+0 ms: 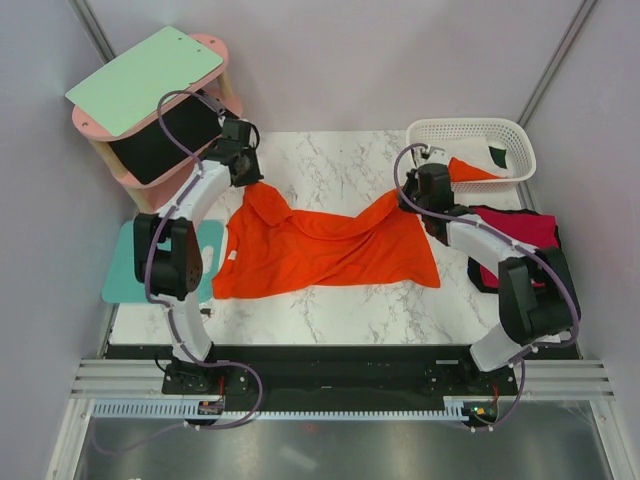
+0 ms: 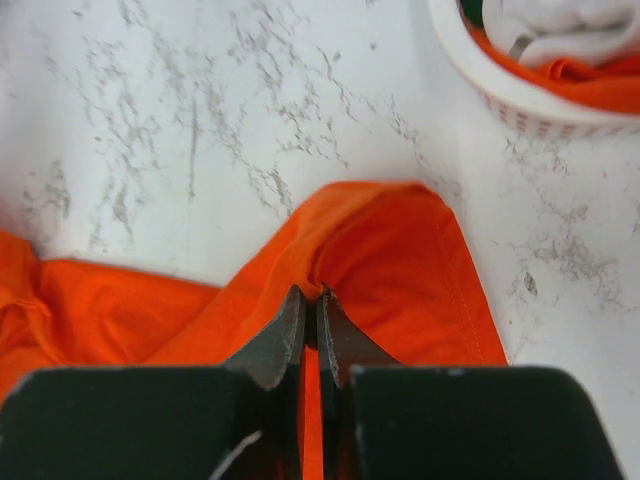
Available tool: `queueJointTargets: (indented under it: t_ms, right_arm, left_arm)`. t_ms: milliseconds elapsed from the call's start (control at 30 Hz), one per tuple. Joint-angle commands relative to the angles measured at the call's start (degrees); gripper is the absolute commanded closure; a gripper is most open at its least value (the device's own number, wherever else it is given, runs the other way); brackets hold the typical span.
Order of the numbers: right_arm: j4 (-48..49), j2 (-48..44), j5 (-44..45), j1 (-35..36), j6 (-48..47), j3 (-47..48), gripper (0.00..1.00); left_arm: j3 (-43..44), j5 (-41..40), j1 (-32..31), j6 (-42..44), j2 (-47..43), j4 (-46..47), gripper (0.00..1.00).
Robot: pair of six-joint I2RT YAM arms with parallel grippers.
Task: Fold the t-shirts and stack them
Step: Flatten out the tshirt
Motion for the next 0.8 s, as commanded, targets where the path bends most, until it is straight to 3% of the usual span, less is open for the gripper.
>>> queueJointTargets:
  t_ms: [0, 433, 600, 767]
  right_arm:
    - [0.2, -9.8, -2.6, -0.1, -1.9, 0.2, 1.0]
    - [-13.0, -37.4, -0.5, 5.4, -10.4, 1.5, 1.0]
    - [-14.3, -49.7, -3.7, 5.6, -10.0, 0.5, 1.0]
    - [-16.7, -56.4, -7.5, 5.6, -9.9, 2.6, 1.0]
  left_arm:
    - [-4.4, 2.8, -0.1, -2.3, -13.6, 3.8, 0.98]
    - [-20.2, 7.2, -0.9, -4.6, -47.6, 3.8, 0.98]
    - [-19.8, 7.7, -1.0, -4.7, -60.4, -0.1, 0.98]
    - [-16.3, 12.5, -1.0, -4.7, -71.9, -4.6, 0.98]
